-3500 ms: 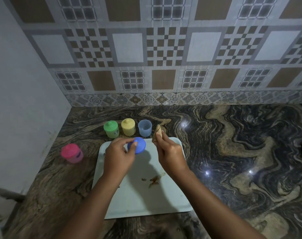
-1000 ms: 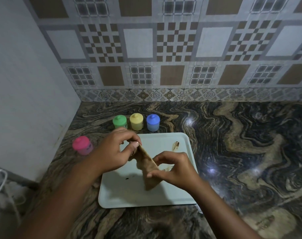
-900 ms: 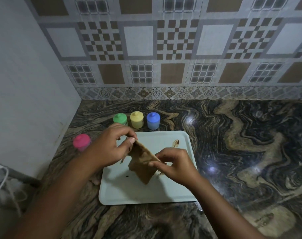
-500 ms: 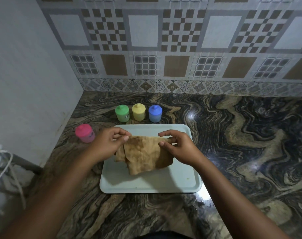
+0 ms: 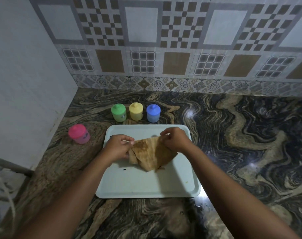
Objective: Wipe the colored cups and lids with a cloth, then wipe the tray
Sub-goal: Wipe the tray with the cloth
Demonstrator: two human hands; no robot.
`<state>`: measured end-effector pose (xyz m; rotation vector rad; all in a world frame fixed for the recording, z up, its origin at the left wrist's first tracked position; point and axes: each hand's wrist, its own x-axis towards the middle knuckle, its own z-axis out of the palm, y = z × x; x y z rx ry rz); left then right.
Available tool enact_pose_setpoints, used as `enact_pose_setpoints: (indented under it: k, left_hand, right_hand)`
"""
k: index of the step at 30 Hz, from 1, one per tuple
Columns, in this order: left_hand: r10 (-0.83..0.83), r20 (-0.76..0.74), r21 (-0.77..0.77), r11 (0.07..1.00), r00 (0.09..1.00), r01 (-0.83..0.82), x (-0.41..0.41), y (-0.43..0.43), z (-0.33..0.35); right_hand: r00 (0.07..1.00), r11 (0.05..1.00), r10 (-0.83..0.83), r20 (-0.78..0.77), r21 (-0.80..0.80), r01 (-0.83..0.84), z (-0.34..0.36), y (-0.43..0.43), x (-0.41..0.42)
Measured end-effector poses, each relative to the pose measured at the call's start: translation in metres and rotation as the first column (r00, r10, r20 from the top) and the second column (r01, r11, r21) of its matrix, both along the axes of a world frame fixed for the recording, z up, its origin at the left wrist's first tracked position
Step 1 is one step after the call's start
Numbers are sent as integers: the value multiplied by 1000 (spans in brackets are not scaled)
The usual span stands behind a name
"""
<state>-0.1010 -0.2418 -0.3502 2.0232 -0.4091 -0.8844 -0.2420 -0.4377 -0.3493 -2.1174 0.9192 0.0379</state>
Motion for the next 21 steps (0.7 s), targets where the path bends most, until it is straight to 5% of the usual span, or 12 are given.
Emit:
enact_pose_setpoints:
  k: [2,5,7,11,16,21]
  left_hand:
    - [-18,188,22,1000,982,14,4,4,-2]
    - [52,525,-13,999,849,-53,2,34,-19]
    - [15,647,99,990,762,-104,-2,59,-41]
    - [-214,607,397,916,765,-59,-11,94,-82]
    - [-276,628,424,906,727,-22,-9,107,-97]
    - [-318,635,450,893,704,-2,-8,105,-99]
  right_hand:
    - [999,993,3,-37,-116,-7,-3,-2,10]
    - [998,976,36,-46,-211,-45,-13,19,11]
    - [995,969,62,-82,-233,-80,-23,47,8]
    - [980,962,37,-197,-259,-88,-51,93,9]
    - [967,954,-130,-218,-295,62,-69,98,27]
    - [941,933,-151,-304,-358,34,-82,105,42]
